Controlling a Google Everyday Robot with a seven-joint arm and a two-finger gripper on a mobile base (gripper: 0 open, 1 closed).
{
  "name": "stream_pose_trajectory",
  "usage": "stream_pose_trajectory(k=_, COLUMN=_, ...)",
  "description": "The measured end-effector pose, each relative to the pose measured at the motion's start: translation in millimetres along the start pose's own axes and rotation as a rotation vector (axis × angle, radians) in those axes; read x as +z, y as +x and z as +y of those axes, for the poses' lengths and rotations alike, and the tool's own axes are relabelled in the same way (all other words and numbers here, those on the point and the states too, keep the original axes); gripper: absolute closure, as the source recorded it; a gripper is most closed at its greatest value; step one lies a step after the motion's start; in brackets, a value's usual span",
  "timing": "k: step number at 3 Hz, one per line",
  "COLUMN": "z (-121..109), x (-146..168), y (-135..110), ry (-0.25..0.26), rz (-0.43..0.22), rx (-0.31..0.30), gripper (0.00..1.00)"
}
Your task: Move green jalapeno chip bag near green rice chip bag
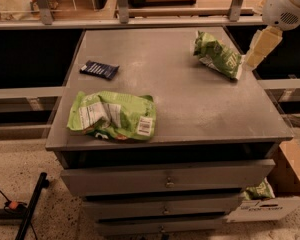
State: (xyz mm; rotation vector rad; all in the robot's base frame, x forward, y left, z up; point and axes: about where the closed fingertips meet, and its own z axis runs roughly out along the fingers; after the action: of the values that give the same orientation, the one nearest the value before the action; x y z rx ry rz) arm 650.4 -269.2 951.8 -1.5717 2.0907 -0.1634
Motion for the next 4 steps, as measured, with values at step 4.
stream_pose_trajectory(k=4, z=-63, x=139, y=-19, ry=-0.049, rz=-0.171, rx=0.172, gripper=0.18)
